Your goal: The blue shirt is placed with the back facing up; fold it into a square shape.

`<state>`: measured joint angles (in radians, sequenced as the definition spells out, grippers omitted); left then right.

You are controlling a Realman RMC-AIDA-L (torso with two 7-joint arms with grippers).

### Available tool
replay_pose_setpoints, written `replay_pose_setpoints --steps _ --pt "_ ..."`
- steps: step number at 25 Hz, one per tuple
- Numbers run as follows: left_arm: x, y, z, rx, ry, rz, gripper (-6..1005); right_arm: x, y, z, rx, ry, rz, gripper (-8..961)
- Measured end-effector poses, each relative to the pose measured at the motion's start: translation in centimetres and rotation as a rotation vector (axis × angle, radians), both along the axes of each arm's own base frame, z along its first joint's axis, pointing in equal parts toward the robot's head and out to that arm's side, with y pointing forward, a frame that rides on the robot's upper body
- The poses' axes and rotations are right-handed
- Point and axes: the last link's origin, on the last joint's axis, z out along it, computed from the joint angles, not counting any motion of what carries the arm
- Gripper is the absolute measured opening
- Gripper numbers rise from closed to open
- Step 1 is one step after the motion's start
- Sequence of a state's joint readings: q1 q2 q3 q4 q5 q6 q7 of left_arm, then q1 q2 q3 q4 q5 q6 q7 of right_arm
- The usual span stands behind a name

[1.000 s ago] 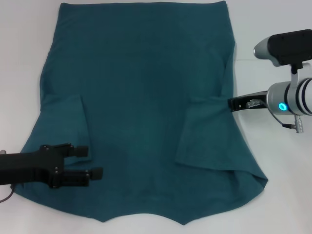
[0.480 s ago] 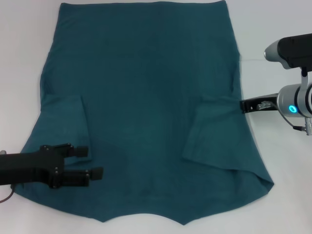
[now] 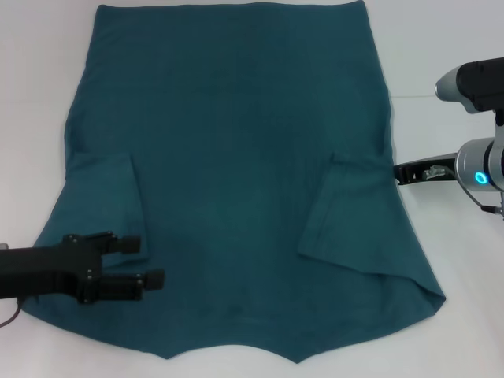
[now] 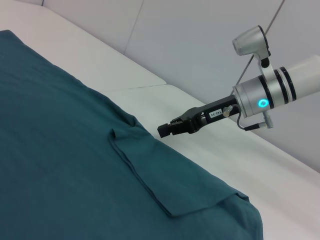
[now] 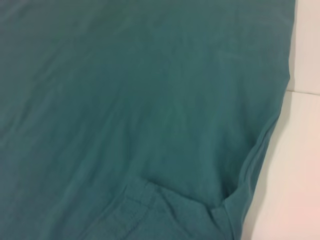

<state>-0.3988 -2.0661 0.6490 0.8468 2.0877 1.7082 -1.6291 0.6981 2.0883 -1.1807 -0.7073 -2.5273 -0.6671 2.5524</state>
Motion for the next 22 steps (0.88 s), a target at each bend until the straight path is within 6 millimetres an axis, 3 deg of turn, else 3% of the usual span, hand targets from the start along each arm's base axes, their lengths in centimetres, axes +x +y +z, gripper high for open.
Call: replay_pose_setpoints --steps 4,7,11,14,17,22 --pt "-0.4 -0.1 0.4 0.011 -0.006 0.028 946 -0.3 -0.4 0.7 -0.022 0.015 -0.003 57" --pt "-1.0 -0.1 1.4 0.039 -0.019 0.088 946 -1.0 -1.3 2.8 -0.043 0.029 0.021 61" --pt "-1.9 -0.4 3.7 0.095 -0.034 0.212 947 -3.1 -2.8 5.8 -0.092 -0.004 0.122 250" --pt "-2.3 -0.9 5.8 0.136 -0.018 0.322 947 -4.2 -3.5 6.9 -0.138 -0.020 0.179 436" --pt "-2.5 -1.5 7.6 0.157 0.019 0.482 947 -5.0 -3.9 7.1 -0.196 -0.006 0.233 590" --pt "-3.5 -2.4 8.4 0.118 0.129 0.704 947 -5.7 -3.9 7.0 -0.238 -0.002 0.281 791"
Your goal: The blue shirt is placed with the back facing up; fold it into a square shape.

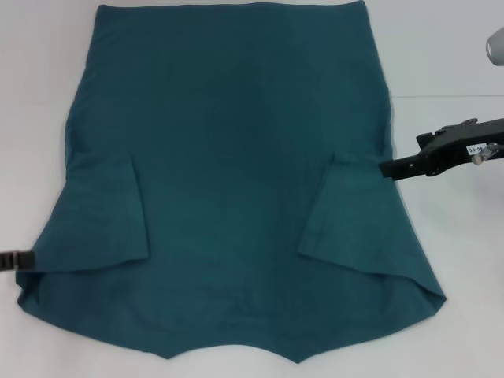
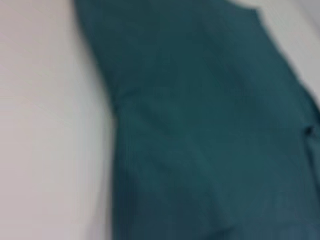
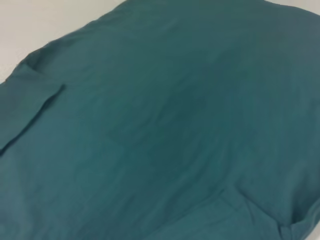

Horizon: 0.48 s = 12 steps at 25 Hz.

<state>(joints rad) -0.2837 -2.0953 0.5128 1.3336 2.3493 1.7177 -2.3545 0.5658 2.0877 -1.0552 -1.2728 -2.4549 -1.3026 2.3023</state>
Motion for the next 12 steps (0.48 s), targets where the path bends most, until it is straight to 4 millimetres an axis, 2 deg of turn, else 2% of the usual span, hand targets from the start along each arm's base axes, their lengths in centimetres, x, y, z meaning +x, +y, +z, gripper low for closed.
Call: replay_pose_setpoints --steps 4,7,12 --pt "-0.3 -0.3 -0.3 -0.055 0.028 0.086 946 -0.3 0.1 0.0 -0.002 -0.005 0.012 926" --pt "-0.3 -0.2 -0.4 -0.062 0.039 0.110 946 -0.4 0.2 0.1 -0.003 -0.011 0.016 924" --pt "-0.4 1.2 -1.0 -0.057 0.082 0.131 946 -0.7 0.2 -0.1 -0.006 -0.013 0.027 921"
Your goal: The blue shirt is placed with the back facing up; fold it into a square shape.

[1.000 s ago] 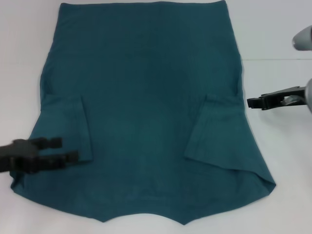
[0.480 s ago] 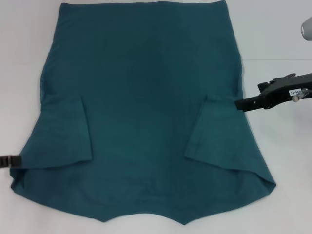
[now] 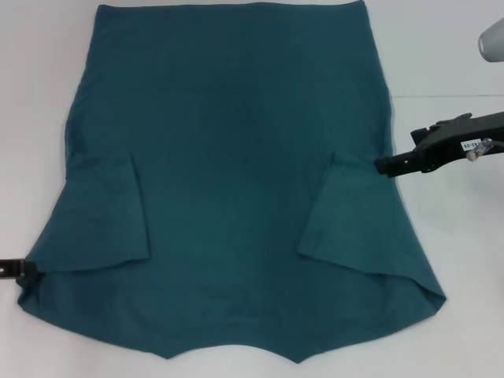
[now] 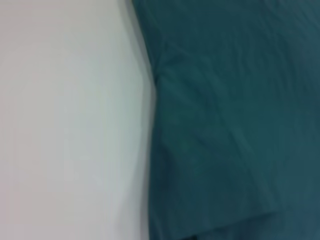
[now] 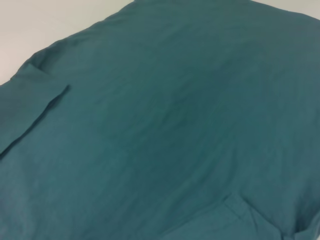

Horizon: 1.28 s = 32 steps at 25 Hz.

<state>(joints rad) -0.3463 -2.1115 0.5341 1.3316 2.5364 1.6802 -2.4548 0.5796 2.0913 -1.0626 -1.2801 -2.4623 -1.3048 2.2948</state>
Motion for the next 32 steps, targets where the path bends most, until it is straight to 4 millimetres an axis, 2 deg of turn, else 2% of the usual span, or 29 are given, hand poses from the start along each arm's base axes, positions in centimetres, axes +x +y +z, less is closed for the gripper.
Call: replay_pose_setpoints --steps 6,14,32 --pt "-0.3 1.9 -1.5 -0.043 0.085 0.022 947 0.3 -0.2 -0.2 -0.002 0.004 -0.015 920" --pt "-0.1 3.2 -2.6 -0.072 0.146 0.035 936 0.9 -0.4 0.0 0.005 0.011 -0.036 920" --pt "0.2 4.1 -4.4 -0.148 0.168 0.040 895 0.6 0.0 0.1 0.026 0.019 -0.028 919"
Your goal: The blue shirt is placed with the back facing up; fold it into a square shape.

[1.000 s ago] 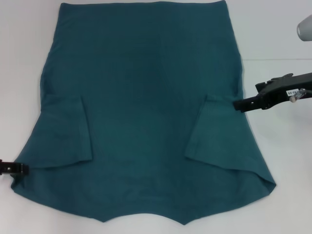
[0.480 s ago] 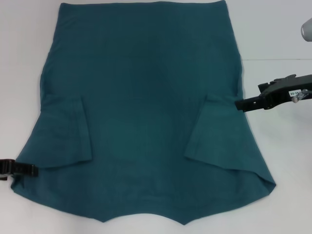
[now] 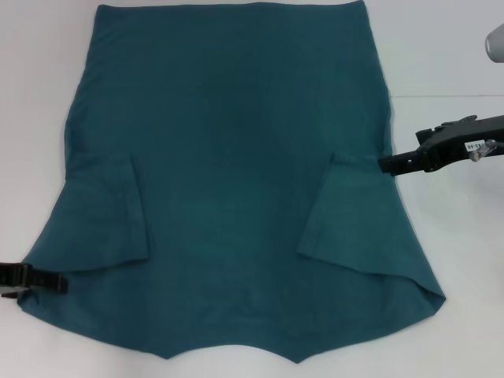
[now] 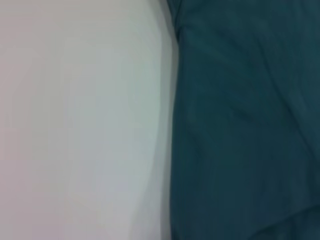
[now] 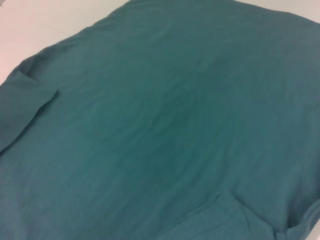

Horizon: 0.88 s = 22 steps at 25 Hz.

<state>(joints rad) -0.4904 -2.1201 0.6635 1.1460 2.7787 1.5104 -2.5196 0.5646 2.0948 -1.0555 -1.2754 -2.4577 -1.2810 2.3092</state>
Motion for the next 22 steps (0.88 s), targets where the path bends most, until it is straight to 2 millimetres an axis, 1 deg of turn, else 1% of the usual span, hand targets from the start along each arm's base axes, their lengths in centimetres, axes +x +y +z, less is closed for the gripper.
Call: replay_pose_setpoints --steps 12,19,22 --pt "1.1 0.9 -0.4 -0.006 -0.009 -0.030 868 0.0 0.1 0.0 0.003 0.003 -0.001 919" --pt "1.1 0.9 -0.6 -0.020 0.010 -0.043 852 0.1 0.1 -0.1 0.001 0.006 -0.009 915" --pt "1.1 0.9 -0.7 -0.028 0.017 -0.048 759 0.0 0.1 0.0 0.005 0.008 -0.013 915"
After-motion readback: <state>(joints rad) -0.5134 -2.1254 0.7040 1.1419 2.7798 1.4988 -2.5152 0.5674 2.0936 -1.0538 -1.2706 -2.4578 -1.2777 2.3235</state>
